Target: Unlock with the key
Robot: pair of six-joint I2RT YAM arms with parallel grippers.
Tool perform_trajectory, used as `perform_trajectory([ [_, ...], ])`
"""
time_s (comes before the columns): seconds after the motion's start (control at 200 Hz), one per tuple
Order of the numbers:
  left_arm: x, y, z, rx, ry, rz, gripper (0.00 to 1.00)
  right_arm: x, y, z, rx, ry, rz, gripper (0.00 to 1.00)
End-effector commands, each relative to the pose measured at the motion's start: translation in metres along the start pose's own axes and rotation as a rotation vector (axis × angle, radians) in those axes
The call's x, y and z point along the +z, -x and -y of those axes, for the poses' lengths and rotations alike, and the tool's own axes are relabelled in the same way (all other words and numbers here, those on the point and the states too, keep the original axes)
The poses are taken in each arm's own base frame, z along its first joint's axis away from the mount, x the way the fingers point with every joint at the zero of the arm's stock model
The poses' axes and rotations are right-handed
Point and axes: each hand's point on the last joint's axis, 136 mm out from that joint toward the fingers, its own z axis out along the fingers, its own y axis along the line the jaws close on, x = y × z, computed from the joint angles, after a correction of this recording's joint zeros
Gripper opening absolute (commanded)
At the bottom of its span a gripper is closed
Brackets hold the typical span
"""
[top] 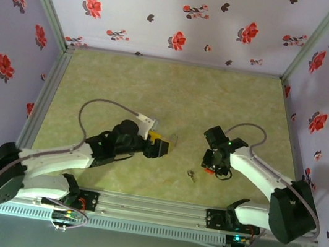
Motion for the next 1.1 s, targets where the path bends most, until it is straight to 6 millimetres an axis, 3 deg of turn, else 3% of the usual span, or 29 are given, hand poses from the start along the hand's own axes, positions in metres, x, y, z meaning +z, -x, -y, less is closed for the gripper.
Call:
perform_trajectory([
  [0.0, -0.024, 0.003, -0.016, 0.047, 0.108, -0.017, 0.72, -0.003, 0.019, -0.004, -0.046, -0.018, 0.056, 0.49],
  [0.08, -0.04, 0.01, -0.02, 0.056, 0.137, -0.002, 0.78, -0.005, 0.02, -0.008, -0.08, -0.016, 0.039, 0.62],
  [0.24, -0.065, 0.016, -0.027, 0.052, 0.181, 0.019, 0.82, -0.03, 0.02, -0.021, -0.131, 0.07, 0.082, 0.74],
  [0.39, -0.082, 0.017, -0.031, 0.04, 0.208, 0.033, 0.83, -0.048, -0.007, -0.044, -0.167, 0.215, 0.066, 0.69],
  [0.545, -0.097, 0.016, -0.036, 0.03, 0.227, 0.069, 0.84, -0.033, -0.038, -0.062, -0.182, 0.289, 0.053, 0.53],
  [0.62, -0.101, 0.016, -0.037, 0.034, 0.233, 0.075, 0.85, -0.023, -0.039, -0.063, -0.174, 0.277, 0.045, 0.45],
  [0.815, -0.102, 0.017, -0.038, 0.044, 0.243, 0.061, 0.85, -0.005, -0.041, -0.073, -0.139, 0.257, 0.004, 0.38],
  [1.095, -0.104, 0.01, -0.042, 0.02, 0.254, 0.054, 0.85, 0.002, -0.053, -0.063, -0.084, 0.209, -0.026, 0.41],
])
